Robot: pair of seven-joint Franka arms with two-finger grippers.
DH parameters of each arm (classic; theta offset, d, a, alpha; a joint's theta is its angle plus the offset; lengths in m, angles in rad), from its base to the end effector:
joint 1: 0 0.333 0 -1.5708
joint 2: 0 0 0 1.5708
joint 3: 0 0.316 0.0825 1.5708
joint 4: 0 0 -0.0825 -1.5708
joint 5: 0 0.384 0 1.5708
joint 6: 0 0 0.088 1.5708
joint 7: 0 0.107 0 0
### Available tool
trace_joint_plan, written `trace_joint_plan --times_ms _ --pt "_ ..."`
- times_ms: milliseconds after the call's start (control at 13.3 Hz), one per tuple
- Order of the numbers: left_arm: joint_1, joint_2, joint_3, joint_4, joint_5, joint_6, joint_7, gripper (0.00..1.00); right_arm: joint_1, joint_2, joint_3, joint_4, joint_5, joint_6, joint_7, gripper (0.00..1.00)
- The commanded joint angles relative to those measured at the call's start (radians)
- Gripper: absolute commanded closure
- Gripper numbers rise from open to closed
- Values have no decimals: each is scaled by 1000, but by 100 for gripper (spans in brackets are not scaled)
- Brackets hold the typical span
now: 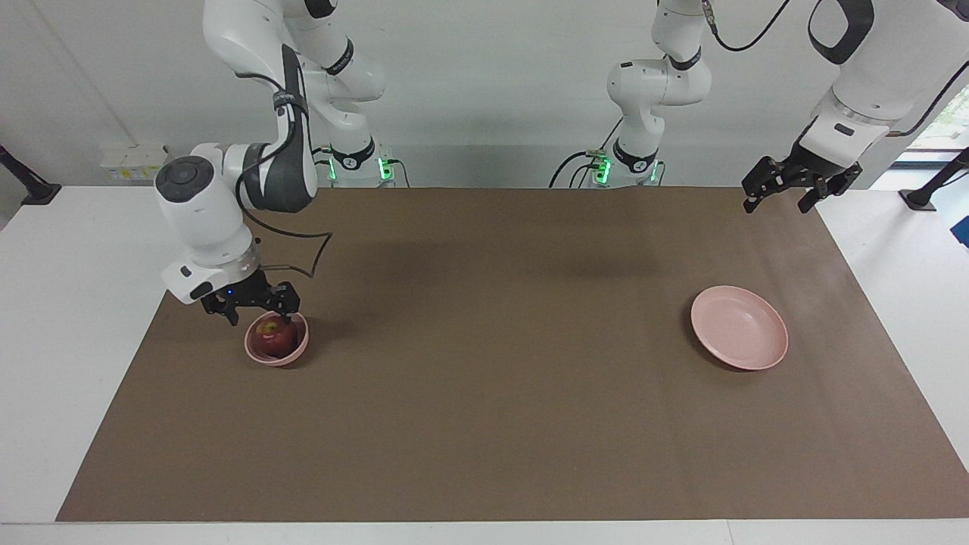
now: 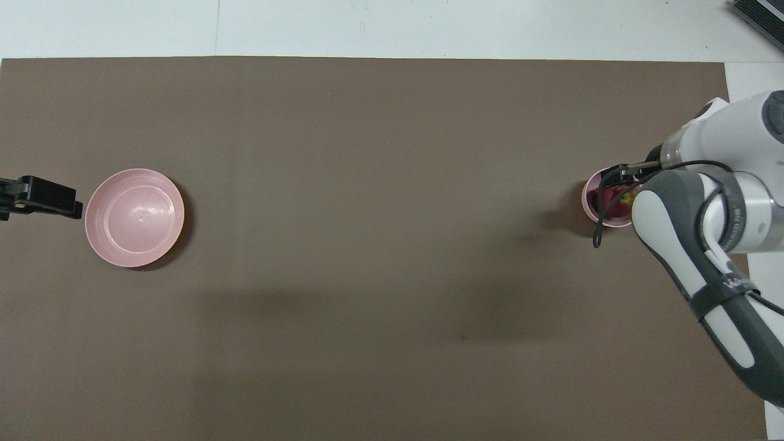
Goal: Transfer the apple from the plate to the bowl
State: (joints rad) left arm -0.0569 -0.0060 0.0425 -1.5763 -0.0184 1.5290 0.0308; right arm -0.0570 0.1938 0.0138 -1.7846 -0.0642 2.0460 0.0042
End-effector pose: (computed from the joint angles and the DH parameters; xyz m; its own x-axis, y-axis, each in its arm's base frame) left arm 0.5480 -0.0099 0.6217 0.9981 -0.0459 -0.0407 -0.0452 -0.9988 0.0199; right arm 0.6214 -0.0309 0.4500 0.9976 -0.0184 0.0670 -0.0221 -0.9982 0.0560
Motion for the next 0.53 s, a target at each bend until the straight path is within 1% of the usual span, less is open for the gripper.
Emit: trace_joint_plan --times_ms 0,75,226,302,452 --pt "8 -3 -4 10 14 -21 6 0 -1 -97 6 4 55 -99 71 0" --pt "8 -3 -4 10 14 -21 6 0 0 -128 8 14 56 -145 72 0" --pt "8 -3 -4 10 14 -21 6 0 0 -183 8 59 58 -278 68 0" --pt "8 -3 -6 10 14 -21 6 0 0 -204 8 95 60 -356 65 0" --pt "8 -3 -4 10 14 -21 6 0 -1 -214 6 202 102 -511 71 0"
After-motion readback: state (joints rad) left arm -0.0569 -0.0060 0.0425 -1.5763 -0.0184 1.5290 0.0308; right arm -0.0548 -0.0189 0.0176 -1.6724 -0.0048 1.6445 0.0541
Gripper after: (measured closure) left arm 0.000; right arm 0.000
